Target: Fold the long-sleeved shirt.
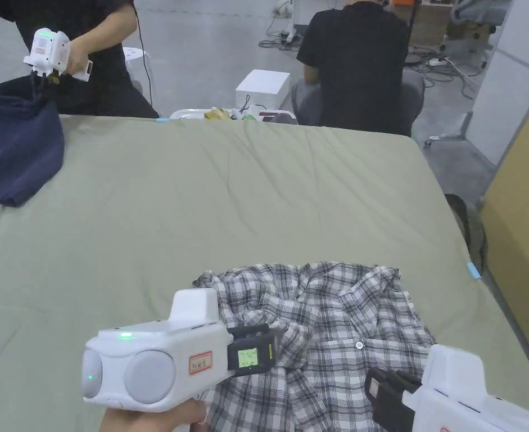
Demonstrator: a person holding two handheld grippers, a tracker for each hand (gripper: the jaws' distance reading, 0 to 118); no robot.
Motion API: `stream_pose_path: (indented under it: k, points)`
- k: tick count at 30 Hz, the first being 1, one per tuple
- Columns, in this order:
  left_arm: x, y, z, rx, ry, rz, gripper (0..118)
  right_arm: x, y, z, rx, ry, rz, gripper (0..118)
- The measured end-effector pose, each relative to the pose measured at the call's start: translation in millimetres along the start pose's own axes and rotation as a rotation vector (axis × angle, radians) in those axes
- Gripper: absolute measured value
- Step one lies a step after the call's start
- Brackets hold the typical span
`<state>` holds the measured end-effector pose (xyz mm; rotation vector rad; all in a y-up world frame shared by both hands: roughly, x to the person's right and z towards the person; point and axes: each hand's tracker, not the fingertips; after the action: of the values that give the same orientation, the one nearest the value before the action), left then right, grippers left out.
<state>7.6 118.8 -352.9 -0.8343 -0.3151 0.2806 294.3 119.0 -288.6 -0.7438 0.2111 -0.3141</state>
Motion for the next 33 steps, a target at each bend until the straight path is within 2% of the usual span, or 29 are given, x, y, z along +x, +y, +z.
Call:
stream_pose_path:
  k: [1, 2, 3, 5, 8, 9, 10, 12, 13, 14, 15, 16, 20, 23, 24, 25, 26, 27, 28, 29, 33]
  points:
    - [-8.2, 0.4, -1.4, -0.009, -0.011, -0.004, 68, -4.7, 2.3, -5.5, -0.004, 0.004, 0.012, 0]
    - [-21.1, 4.5, -5.6, -0.006, -0.032, -0.008, 28, -7.0, 3.1, -10.1, -0.013, 0.005, 0.023, 0]
    - [-29.1, 10.2, -8.6, -0.01, -0.017, 0.003, 0, -7.6, 2.4, -12.8, -0.017, 0.007, 0.031, 0]
    - [-45.9, 23.7, -11.6, 0.017, 0.093, 0.06, 0, -7.9, -0.3, -19.4, -0.031, 0.009, 0.045, 0]
    - [-71.7, 67.1, -30.2, 0.059, 0.07, 0.101, 0, -0.3, -5.7, -31.9, -0.065, -0.01, 0.046, 0]
    - [-77.7, 84.0, -41.7, 0.061, 0.08, 0.118, 7, 2.3, -7.3, -36.7, -0.076, -0.017, 0.042, 0]
    - [-85.2, 102.0, -56.1, 0.068, 0.08, 0.133, 24, 5.3, -8.3, -40.6, -0.085, -0.022, 0.038, 0]
    - [-98.1, 132.3, -91.5, 0.067, 0.097, 0.186, 78, 12.5, -9.2, -47.4, -0.104, -0.039, 0.031, 0]
    - [-104.0, 142.1, -110.4, 0.04, 0.099, 0.204, 84, 15.6, -9.2, -49.9, -0.11, -0.048, 0.027, 0]
    - [-111.1, 152.6, -134.1, -0.009, 0.111, 0.224, 84, 20.1, -8.8, -53.1, -0.116, -0.06, 0.02, 0]
    - [-116.1, 156.0, -155.9, -0.05, 0.156, 0.244, 100, 25.5, -7.9, -56.9, -0.123, -0.07, 0.015, 0]
    - [-121.3, 156.4, -171.2, -0.08, 0.163, 0.258, 101, 30.0, -6.8, -60.2, -0.127, -0.079, 0.011, 0]
    - [-133.7, 133.7, -224.2, -0.228, 0.222, 0.261, 100, 53.7, 5.8, -81.3, -0.152, -0.127, 0.002, 0]
    - [-145.0, 112.8, -242.7, -0.257, 0.238, 0.205, 78, 73.3, 34.4, -109.5, -0.139, -0.151, 0.008, 0]
    - [-139.6, 112.4, -239.3, -0.234, 0.293, 0.145, 69, 81.1, 50.0, -123.1, -0.123, -0.155, 0.007, 0]
    - [-134.9, 114.3, -236.5, -0.23, 0.271, 0.116, 50, 88.6, 65.2, -136.1, -0.102, -0.164, -0.002, 8]
    - [-139.5, 116.7, -228.2, -0.209, 0.251, 0.069, 14, 97.5, 85.1, -153.4, -0.072, -0.176, -0.01, 33]
    - [-137.1, 117.8, -221.6, -0.164, 0.227, 0.02, 0, 106.5, 105.1, -172.9, -0.05, -0.186, -0.019, 70]
    - [-135.8, 121.7, -216.3, -0.148, 0.167, 0.037, 0, 113.8, 123.7, -193.0, -0.057, -0.199, -0.018, 83]
    - [-132.6, 122.8, -212.2, -0.153, 0.196, 0.058, 0, 122.6, 144.3, -214.9, -0.066, -0.209, -0.018, 82]
    - [-126.7, 124.1, -194.6, -0.118, 0.158, 0.026, 0, 145.5, 185.2, -285.3, -0.158, -0.278, -0.044, 81]
